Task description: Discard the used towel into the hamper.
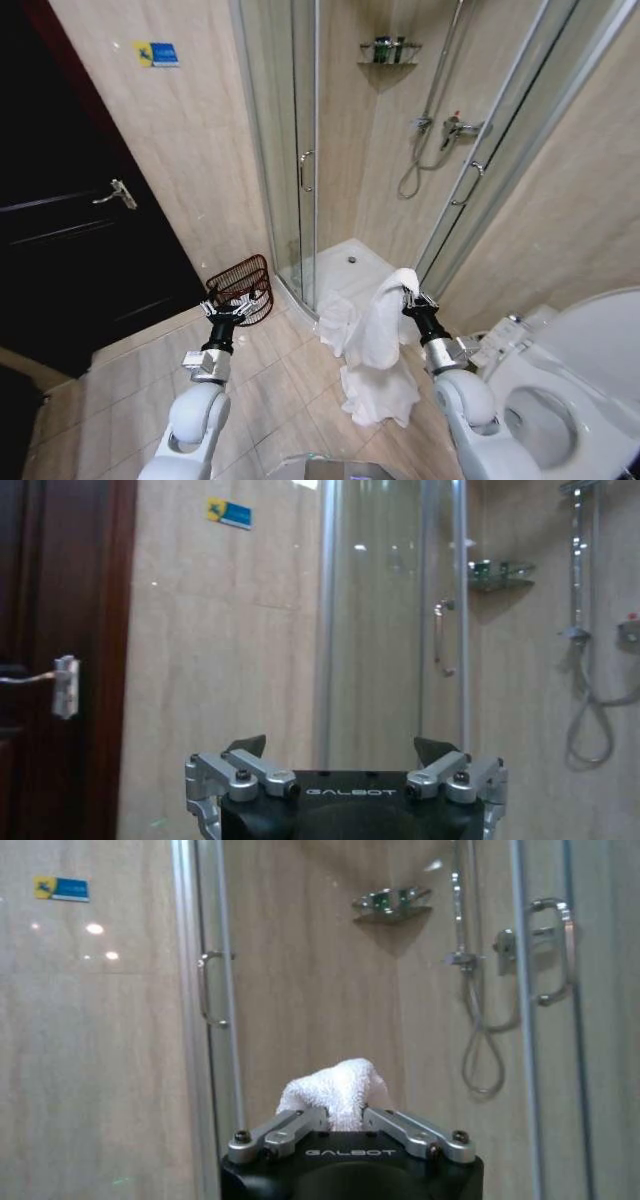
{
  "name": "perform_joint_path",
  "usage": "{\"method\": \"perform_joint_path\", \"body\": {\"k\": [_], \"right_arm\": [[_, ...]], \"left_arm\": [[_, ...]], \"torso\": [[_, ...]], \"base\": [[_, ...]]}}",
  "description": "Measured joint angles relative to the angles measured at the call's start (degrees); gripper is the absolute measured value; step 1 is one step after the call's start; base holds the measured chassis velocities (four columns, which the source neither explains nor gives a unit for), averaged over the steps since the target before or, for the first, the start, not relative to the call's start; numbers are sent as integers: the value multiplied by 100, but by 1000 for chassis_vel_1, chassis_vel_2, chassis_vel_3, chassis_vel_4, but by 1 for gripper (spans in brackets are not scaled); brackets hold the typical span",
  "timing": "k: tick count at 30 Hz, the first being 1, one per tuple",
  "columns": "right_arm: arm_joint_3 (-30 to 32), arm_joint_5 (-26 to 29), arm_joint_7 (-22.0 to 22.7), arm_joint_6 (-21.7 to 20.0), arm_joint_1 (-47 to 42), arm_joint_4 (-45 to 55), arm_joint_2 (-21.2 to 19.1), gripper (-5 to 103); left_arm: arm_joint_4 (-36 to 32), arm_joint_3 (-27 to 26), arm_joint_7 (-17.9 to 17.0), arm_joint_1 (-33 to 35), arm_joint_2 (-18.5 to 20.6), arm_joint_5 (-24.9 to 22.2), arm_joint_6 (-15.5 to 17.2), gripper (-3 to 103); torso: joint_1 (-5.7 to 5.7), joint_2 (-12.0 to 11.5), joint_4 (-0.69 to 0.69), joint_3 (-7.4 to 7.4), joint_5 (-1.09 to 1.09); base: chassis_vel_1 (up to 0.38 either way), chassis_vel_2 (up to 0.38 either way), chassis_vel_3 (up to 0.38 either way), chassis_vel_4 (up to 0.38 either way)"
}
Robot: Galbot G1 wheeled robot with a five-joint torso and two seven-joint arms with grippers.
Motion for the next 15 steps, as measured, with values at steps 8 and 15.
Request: {"method": "perform_joint_path", "body": {"k": [8,15], "right_arm": [[1,-67,0,0,-1,-22,29,3],[14,-176,-7,0,-15,-50,45,3]], "left_arm": [[21,5,4,-4,-9,1,-12,100],[88,-25,-10,36,-32,79,-168,100]], "torso": [[0,0,0,0,0],[0,0,2,0,-1]], "base": [[68,74,80,67],[76,74,51,57]]}}
